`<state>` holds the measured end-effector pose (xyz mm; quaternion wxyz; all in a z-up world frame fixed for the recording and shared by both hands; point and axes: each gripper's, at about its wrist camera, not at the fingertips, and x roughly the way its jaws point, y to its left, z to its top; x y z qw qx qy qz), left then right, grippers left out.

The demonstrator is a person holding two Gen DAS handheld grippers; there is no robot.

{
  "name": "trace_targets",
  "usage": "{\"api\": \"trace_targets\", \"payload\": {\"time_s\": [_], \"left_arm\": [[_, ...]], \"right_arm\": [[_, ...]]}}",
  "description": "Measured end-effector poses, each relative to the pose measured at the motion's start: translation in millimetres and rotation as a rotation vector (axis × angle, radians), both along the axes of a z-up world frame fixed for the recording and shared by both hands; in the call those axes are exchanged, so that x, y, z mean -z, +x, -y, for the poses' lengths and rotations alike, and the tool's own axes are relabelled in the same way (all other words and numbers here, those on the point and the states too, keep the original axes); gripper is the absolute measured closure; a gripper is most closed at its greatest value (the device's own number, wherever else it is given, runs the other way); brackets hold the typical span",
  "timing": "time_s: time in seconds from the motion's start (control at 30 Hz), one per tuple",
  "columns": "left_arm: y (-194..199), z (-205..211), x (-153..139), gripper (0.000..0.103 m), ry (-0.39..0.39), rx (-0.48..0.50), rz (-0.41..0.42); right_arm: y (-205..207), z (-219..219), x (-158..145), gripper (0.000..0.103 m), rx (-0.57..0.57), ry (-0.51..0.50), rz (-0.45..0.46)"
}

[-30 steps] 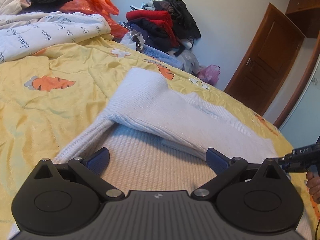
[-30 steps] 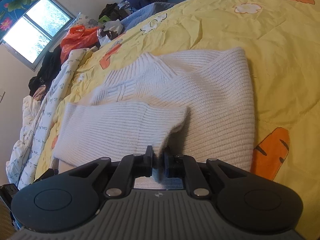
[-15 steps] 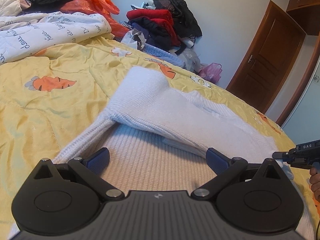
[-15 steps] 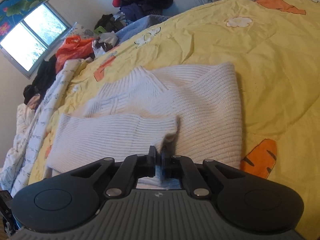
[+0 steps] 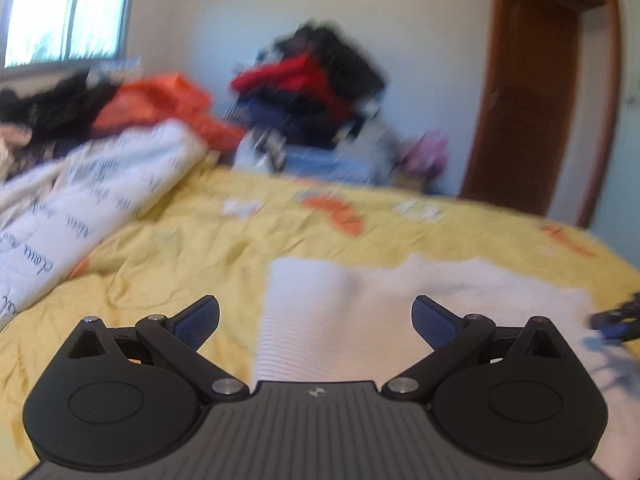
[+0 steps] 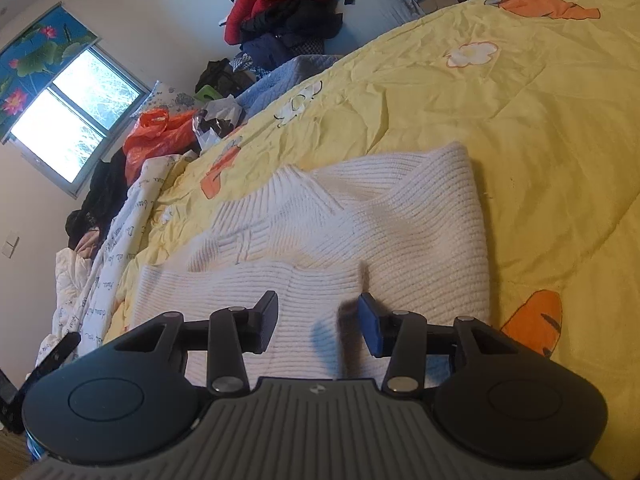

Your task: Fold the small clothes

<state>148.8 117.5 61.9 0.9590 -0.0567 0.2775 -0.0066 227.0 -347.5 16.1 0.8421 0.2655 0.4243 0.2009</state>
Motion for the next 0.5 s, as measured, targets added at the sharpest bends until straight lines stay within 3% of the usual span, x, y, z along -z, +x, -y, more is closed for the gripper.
{"api": "trace_targets", "payload": {"time_s": [0.07, 0.17, 0.23, 0.27, 0.3, 0.37, 0.4, 0.5], "left_arm": [[35, -15, 11, 0.000, -0.011, -0.004, -0.117], [64, -25, 27, 0.000, -0.001, 0.002, -0.191], [81, -28, 39, 0.001, -0.026, 0.025, -0.241], [88, -29, 45, 0.016, -0.043, 0.033, -0.260], [94, -29, 49, 0.047, -0.060, 0.041, -0.291], [101, -25, 48, 0.070, -0.087, 0.053, -0.303], [100, -20, 44, 0.086, -0.053, 0.046, -0.280], [98, -6, 39, 0.087, 0.090, -0.031, -0.210]], "right_arm": [[6, -8, 5, 0.057, -0.012, -0.035, -0.007], [8, -20, 6, 0.055, -0.034, -0.105, 0.025], [6, -24, 7, 0.071, -0.059, -0.126, 0.052], [6, -26, 7, 0.077, -0.069, -0.143, 0.057], [6, -27, 8, 0.085, -0.081, -0.144, 0.057], [7, -27, 7, 0.090, -0.097, -0.129, 0.068], [7, -27, 2, 0.090, -0.098, -0.127, 0.084], [4, -14, -18, 0.092, -0.051, -0.059, 0.177]]}}
